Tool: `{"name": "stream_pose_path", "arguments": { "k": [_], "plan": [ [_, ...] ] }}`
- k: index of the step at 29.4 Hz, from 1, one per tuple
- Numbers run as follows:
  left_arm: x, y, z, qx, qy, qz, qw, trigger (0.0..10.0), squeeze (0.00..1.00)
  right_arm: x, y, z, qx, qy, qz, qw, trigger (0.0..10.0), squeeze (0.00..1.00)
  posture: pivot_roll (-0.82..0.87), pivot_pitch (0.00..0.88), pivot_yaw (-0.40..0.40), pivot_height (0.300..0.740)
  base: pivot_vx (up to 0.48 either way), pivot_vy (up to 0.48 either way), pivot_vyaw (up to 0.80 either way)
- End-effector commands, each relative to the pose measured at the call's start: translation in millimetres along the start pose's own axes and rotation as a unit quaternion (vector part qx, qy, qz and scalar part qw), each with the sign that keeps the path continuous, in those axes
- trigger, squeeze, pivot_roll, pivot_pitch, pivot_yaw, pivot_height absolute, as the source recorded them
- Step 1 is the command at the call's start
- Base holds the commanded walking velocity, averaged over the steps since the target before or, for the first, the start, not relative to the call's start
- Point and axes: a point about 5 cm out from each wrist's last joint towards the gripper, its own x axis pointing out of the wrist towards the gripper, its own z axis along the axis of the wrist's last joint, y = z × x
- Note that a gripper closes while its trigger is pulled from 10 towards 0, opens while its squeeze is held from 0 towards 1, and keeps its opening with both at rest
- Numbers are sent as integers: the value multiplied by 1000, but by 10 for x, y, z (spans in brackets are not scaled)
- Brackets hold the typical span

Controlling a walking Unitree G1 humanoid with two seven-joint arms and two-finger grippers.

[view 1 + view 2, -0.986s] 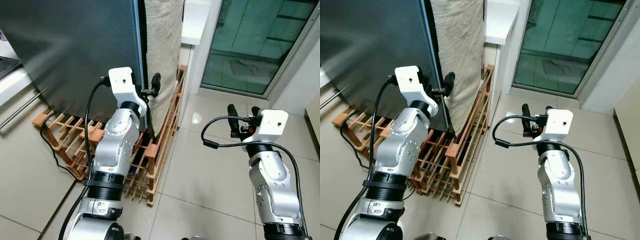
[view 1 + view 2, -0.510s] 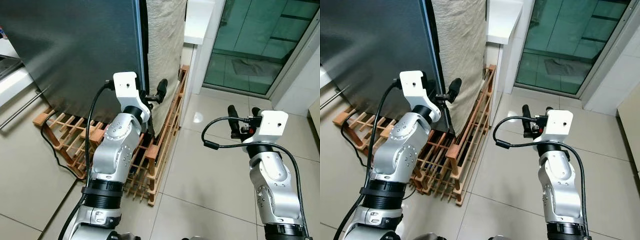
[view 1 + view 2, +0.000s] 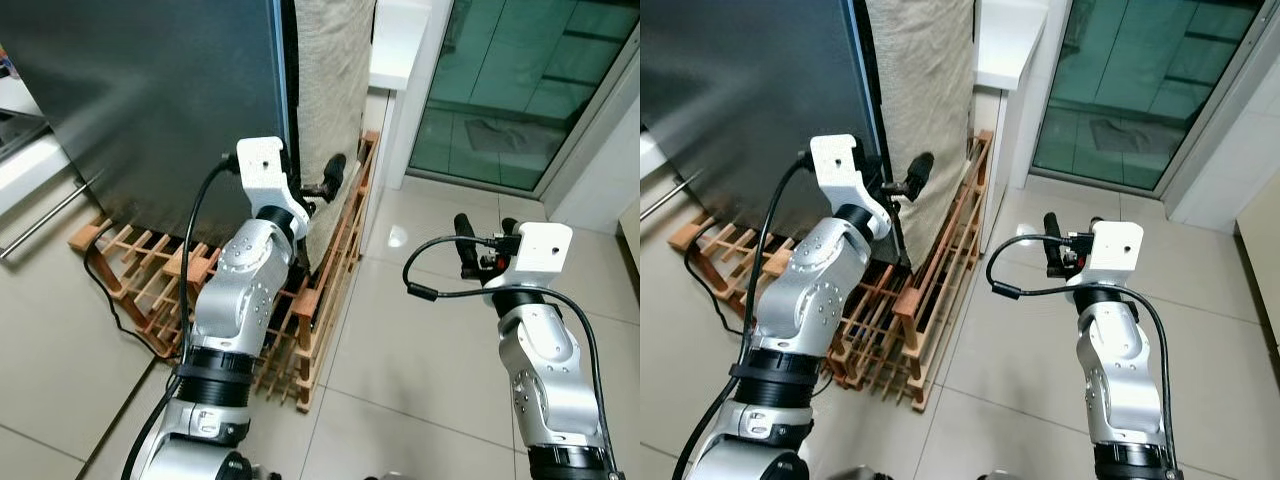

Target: Restocking fridge

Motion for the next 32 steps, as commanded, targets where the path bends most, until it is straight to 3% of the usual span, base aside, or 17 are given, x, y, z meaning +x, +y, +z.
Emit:
{"name": "stream_pose_path", "arguments": {
  "k": [1,9,14,15,16,20,23,25,28,30,32],
  "plan": [
    [64,-19,21,7,-3,-5,1000,10000,0,17,-3,13,-6,-4,0,1000,10000,0,-175,0,3,740,0,0,0],
    [224,-65,25,9,-5,-3,1000,10000,0,36,29,8,-3,-5,2,1000,10000,0,-173,0,7,740,0,0,0],
    [325,-470,-14,-50,1,-119,992,10000,0,50,47,4,-2,-6,4,1000,10000,0,-177,0,9,740,0,0,0],
    [325,-470,-14,-50,1,-119,992,10000,0,50,47,4,-2,-6,4,1000,10000,0,-177,0,9,740,0,0,0],
    [317,-611,-29,-80,6,-160,984,10000,0,55,45,-2,-2,-5,3,1000,10000,0,-177,0,9,740,0,0,0],
    [286,-887,-22,-129,10,-236,963,10000,0,68,51,-13,-1,-3,3,1000,10000,0,-177,0,9,740,0,0,0],
    [227,-1134,20,-179,13,-309,934,10000,0,77,69,-16,1,-4,2,1000,10000,0,-176,0,12,740,0,0,0],
    [148,-1313,72,-207,12,-370,905,10000,0,86,83,-18,2,-5,2,1000,10000,0,-177,0,18,740,0,0,0],
    [64,-1439,86,-225,15,-421,879,10000,0,95,95,-21,5,-6,1,1000,10000,0,-182,0,23,740,0,0,0],
    [37,-1451,83,-242,20,-434,868,10000,0,96,97,-24,6,-6,1,1000,10000,0,-184,0,28,740,0,0,0],
    [33,-1434,96,-251,19,-436,864,10000,0,92,89,-35,6,-5,-1,1000,10000,0,-184,0,28,740,0,0,0]
  ]
}}
